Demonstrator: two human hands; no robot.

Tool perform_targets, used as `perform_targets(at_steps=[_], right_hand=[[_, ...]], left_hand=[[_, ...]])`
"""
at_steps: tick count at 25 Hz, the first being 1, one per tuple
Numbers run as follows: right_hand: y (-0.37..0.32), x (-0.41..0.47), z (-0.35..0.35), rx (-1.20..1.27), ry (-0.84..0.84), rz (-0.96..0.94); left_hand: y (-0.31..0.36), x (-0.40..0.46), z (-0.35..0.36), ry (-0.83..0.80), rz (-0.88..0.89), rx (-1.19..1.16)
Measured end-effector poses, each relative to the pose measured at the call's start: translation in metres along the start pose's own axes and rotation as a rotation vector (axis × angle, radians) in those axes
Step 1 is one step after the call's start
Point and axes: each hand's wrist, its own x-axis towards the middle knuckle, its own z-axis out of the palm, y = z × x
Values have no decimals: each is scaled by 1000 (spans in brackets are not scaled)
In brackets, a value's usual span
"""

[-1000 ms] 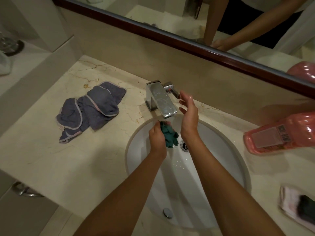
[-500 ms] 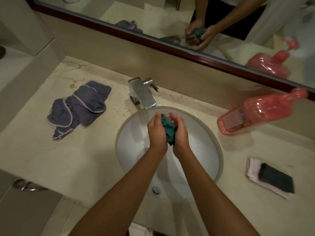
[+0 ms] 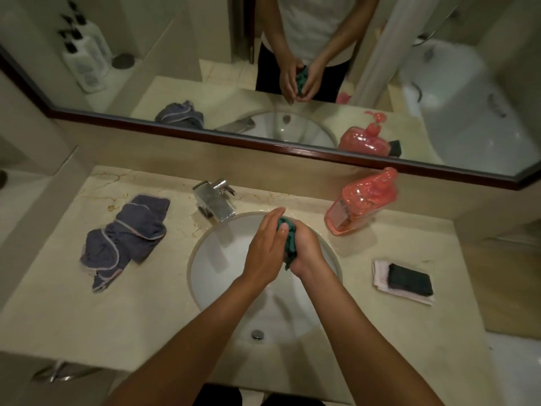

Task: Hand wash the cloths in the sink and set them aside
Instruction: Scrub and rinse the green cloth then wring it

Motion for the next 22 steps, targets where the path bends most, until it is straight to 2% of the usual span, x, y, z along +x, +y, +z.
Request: perform_targets(at_steps=[3,6,8,10,17,22], right_hand=[[-16,-15,4,105,-20,44],[-23,-28,11,186,-77,78],[-21,-36,13,218,-126,13],[-16,-42,18,202,-140,-124],[-7,-47,41,-320,286,-691],[0,-39,48,-366,370,-765]], left_hand=[[14,-4,-8,-41,148,151],[26,3,-18,58,229,344],[32,10,-28,114,240,401],[35,14,-36,128,187,348],[50,10,-43,90,54,61],[47,14,-45,103,29,39]])
